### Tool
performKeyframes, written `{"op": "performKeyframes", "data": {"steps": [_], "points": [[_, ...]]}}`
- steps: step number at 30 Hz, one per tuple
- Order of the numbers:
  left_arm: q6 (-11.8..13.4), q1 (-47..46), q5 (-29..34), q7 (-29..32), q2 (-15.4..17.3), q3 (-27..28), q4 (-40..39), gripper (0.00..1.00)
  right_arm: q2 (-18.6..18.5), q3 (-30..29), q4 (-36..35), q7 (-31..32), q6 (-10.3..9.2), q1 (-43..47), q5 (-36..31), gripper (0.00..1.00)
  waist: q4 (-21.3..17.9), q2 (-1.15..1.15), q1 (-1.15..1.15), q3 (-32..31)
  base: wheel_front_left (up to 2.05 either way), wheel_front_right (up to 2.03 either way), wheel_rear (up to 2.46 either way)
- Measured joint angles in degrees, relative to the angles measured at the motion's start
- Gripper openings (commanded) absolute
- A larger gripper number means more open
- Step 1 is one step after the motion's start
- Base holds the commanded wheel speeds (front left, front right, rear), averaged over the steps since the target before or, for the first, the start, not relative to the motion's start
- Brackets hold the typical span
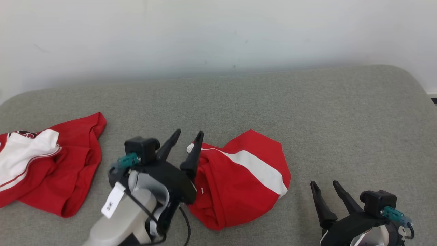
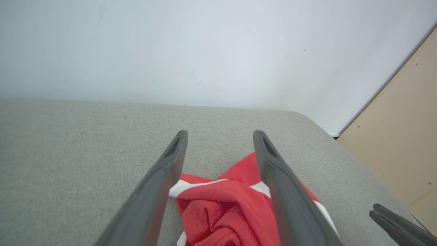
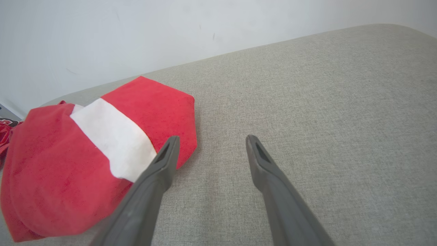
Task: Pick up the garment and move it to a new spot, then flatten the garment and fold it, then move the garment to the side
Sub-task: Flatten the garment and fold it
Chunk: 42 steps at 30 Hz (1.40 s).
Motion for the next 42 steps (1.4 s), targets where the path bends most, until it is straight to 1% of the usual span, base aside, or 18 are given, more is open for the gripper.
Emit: {"op": "performKeyframes", "data": {"steps": [3, 6, 7, 10, 12, 15, 17, 23, 25, 27, 28, 34, 35, 36, 37, 38, 39, 42], "points": [[-0.30, -2.82, -0.31, 1.09, 0.05, 0.83, 1.96, 1.00, 0.11, 0.66, 0.01, 0.05, 0.25, -0.09, -0.01, 1.00, -0.61, 0.00, 0.01, 0.19, 0.00, 0.00, 0.00], [-1.93, -4.94, -0.83, 4.15, 0.21, 0.51, 5.73, 1.00, 0.22, 0.82, -0.10, 0.11, 0.25, -0.16, -0.01, 1.00, -1.58, 0.00, 0.00, 0.54, 0.00, 0.00, 0.00], [-1.93, -4.94, -0.83, 4.15, 0.21, 0.51, 5.73, 1.00, 0.22, 0.82, -0.10, 0.11, 0.25, -0.16, -0.01, 1.00, -1.58, 0.00, 0.00, 0.54, 0.00, 0.00, 0.00], [-3.09, -5.85, -1.00, 7.83, 0.11, -1.10, 10.03, 1.00, 0.15, 1.00, -0.21, 0.54, 0.27, -0.63, -0.02, 1.00, -2.67, 0.01, 0.00, 1.12, 0.00, 0.00, 0.00], [-3.21, -6.04, -1.12, 9.64, 0.23, -1.22, 13.06, 1.00, 0.14, 1.10, -0.41, 0.54, 0.27, -1.47, -0.05, 1.00, -3.45, 0.00, 0.00, 1.63, 0.00, 0.00, 0.00], [-4.15, -7.11, -1.05, 12.48, 1.35, -2.32, 16.86, 1.00, 0.18, 1.37, -0.51, 0.59, 0.32, -2.44, -0.21, 1.00, -4.72, 0.01, 0.01, 2.49, 0.00, 0.00, 0.00], [-4.63, -7.48, -1.32, 13.26, 1.64, -2.00, 18.41, 1.00, 0.20, 1.44, -0.66, 0.59, 0.32, -2.57, -0.45, 1.00, -5.64, 0.00, 0.00, 3.07, 0.00, 0.00, 0.00], [-6.15, -10.31, -2.14, 15.95, 0.86, -1.64, 22.02, 1.00, 0.15, 1.41, -0.65, 0.60, 0.32, -2.70, -0.46, 1.00, -8.23, 0.01, 0.01, 4.91, 0.00, 0.00, 0.00], [-6.09, -10.73, -2.13, 16.22, 0.89, -1.52, 23.31, 1.00, 0.16, 1.40, -0.64, 0.60, 0.32, -3.18, -0.46, 1.00, -8.97, 0.01, 0.01, 5.50, 0.00, 0.00, 0.00], [-6.17, -11.26, -1.33, 17.48, 1.00, -2.77, 24.93, 1.00, 0.15, 1.24, -0.70, 0.57, 0.32, -3.70, -0.46, 1.00, -9.59, 0.01, 0.01, 6.11, 0.00, 0.00, 0.00], [-6.59, -11.59, -0.88, 17.69, 1.02, -2.97, 25.63, 1.00, 0.14, 1.18, -0.71, 0.55, 0.32, -3.68, -0.46, 1.00, -9.84, 0.00, 0.01, 6.39, 0.00, 0.00, 0.00], [-6.66, -12.96, -0.30, 19.83, 0.60, -4.41, 29.24, 1.00, 0.25, 1.18, -0.63, 0.53, 0.25, -3.71, -0.46, 1.00, -10.51, 0.01, 0.01, 7.55, 0.00, 0.00, 0.00], [-7.12, -12.87, -0.21, 20.25, 0.53, -4.58, 29.73, 1.00, 0.27, 1.21, -0.58, 0.53, 0.25, -3.73, -0.46, 1.00, -10.51, 0.01, 0.01, 7.61, 0.00, 0.00, 0.00], [-7.01, -12.85, -0.60, 20.72, 0.18, -4.19, 30.37, 0.81, 0.32, 1.24, -0.55, 0.52, 0.25, -3.76, -0.46, 1.00, -10.50, 0.01, 0.01, 7.65, 0.00, 0.00, 0.00], [-7.01, -12.85, -0.85, 21.32, -0.25, -4.19, 30.96, 0.65, 0.35, 1.26, -0.53, 0.52, 0.25, -3.82, -0.46, 1.00, -10.46, 0.01, 0.01, 7.67, 0.00, 0.00, 0.00], [-7.27, -12.87, -0.66, 21.63, -0.47, -4.52, 31.06, 0.25, 0.36, 1.26, -0.49, 0.52, 0.25, -3.89, -0.46, 1.00, -10.42, 0.01, 0.01, 7.69, 0.00, 0.00, 0.00], [-7.62, -12.88, -0.73, 21.61, -0.81, -4.34, 31.14, 0.00, 0.35, 1.20, -0.37, 0.49, 0.25, -4.00, -0.46, 1.00, -10.35, 0.01, 0.01, 7.68, 0.00, 0.00, 0.00], [-8.55, -12.96, -1.31, 21.34, -1.89, -3.63, 31.38, 0.00, 0.30, 0.74, -0.08, 0.24, 0.24, -4.42, -0.45, 1.00, -9.92, 0.01, 0.01, 7.42, 0.00, 0.00, 0.00]]}}
